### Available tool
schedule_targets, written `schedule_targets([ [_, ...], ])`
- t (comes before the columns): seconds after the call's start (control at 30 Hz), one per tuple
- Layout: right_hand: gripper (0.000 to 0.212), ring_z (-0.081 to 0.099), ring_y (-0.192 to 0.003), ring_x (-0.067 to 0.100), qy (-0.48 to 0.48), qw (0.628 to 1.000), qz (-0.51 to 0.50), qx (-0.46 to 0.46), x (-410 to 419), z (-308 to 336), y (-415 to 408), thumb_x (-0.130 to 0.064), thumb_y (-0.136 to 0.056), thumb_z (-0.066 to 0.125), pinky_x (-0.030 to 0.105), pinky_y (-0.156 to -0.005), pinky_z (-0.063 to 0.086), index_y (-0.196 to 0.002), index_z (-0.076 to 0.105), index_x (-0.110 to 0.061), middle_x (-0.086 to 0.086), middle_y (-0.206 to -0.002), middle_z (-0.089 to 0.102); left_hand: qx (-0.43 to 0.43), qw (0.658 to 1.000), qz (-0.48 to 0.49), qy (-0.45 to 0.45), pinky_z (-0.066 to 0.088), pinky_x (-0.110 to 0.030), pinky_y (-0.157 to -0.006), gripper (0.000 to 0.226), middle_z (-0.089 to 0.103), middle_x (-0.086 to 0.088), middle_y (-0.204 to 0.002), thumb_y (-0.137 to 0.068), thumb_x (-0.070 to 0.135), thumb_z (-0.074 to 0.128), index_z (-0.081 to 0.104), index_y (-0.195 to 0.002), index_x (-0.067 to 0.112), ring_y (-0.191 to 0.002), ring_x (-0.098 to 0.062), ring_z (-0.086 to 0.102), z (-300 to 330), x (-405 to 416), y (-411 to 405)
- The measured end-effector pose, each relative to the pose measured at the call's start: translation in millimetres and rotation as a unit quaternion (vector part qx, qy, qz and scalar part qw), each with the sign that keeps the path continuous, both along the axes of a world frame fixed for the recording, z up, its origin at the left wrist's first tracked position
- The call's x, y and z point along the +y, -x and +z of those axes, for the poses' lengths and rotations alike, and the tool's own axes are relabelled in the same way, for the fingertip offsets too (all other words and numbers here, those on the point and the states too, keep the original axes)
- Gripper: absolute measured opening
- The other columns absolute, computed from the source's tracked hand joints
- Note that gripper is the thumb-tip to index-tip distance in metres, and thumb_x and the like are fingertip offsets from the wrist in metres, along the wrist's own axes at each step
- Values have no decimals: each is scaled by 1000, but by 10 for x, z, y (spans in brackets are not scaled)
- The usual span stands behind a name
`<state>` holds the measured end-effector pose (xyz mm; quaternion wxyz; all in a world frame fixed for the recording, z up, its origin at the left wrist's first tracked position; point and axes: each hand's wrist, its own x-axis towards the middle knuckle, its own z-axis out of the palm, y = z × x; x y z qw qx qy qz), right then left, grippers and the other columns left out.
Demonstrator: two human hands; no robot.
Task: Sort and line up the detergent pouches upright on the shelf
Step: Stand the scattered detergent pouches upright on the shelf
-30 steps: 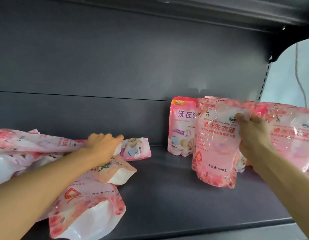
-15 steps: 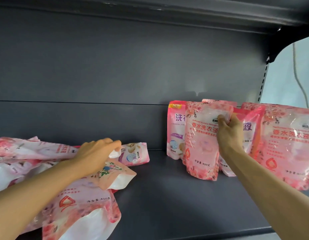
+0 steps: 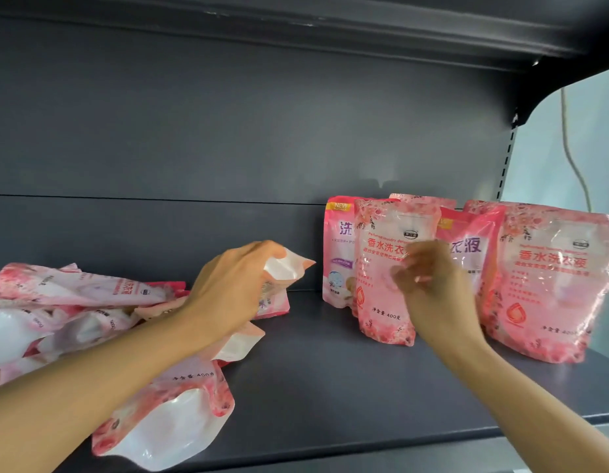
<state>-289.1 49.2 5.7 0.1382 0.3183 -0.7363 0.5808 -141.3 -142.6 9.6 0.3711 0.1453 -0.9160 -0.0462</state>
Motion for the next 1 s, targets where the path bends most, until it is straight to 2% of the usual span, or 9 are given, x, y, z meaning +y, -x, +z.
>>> schedule_targets([
  [0.07,25,66,-87,26,-49,952,134,-269,-66,-12,-21,-27,-95,52,42,-82,55,-108,57,-6,15,-101,67,35,997,-57,29,51,-39,-71,56,63,8,-119,-73,-9,54,56,-120,23,-96,-27,62,-11,138,36],
  [0.13,50,68,-89,39,-36,831,244,-499,-119,-50,25,-43,-96,45,44,-76,57,-111,52,4,29,-107,64,63,987,-127,79,54,-39,-63,60,63,9,-115,-67,-9,49,52,-114,27,-86,-27,65,-28,270,45],
  [0.2,66,65,-95,46,1,737,316,-598,-139,-123,64,-52,-93,43,45,-71,58,-121,45,8,36,-115,59,61,973,-188,123,55,-33,-60,62,60,12,-115,-61,-8,47,49,-112,27,-85,-19,64,-59,400,45],
  [0.27,61,63,-99,43,53,695,354,-624,-138,-216,116,-46,-95,45,48,-76,57,-130,45,4,29,-116,62,32,955,-250,159,55,-30,-65,62,59,9,-117,-62,-11,50,50,-114,22,-94,-12,62,-137,506,61],
  [0.4,40,68,-77,28,28,759,333,-559,-55,-281,162,-21,-98,43,37,-65,59,-131,47,1,19,-100,66,-41,915,-317,247,56,-34,-63,44,54,2,-123,-78,-10,54,50,-114,15,-109,-16,56,-275,656,78],
  [0.6,26,66,-100,39,67,849,298,-432,330,-129,313,-10,-98,42,51,-84,54,-116,56,1,23,-112,67,-91,900,-334,265,55,-26,-77,36,53,3,-136,-105,21,16,45,-125,24,-115,-15,56,-286,766,196],
  [0.7,21,69,-93,37,120,900,223,-356,551,-41,388,-5,-96,46,54,-80,54,-113,56,0,19,-104,71,-96,902,-280,315,54,-26,-75,41,51,-1,-139,-83,4,61,52,-119,22,-121,-14,46,-336,761,325],
  [0.83,11,73,-74,25,192,941,117,-253,787,19,516,-8,-94,51,40,-59,59,-99,61,-9,6,-83,75,-142,932,-206,263,58,-29,-71,65,60,0,-126,-53,11,86,56,-110,21,-110,-15,60,-335,689,366],
  [1.0,12,72,-73,17,197,967,26,-162,804,-79,719,-14,-96,51,37,-61,59,-96,61,-21,-3,-87,72,-196,974,-60,92,40,-30,-101,46,30,18,-146,-90,27,59,41,-133,29,-130,-7,38,-272,533,339],
])
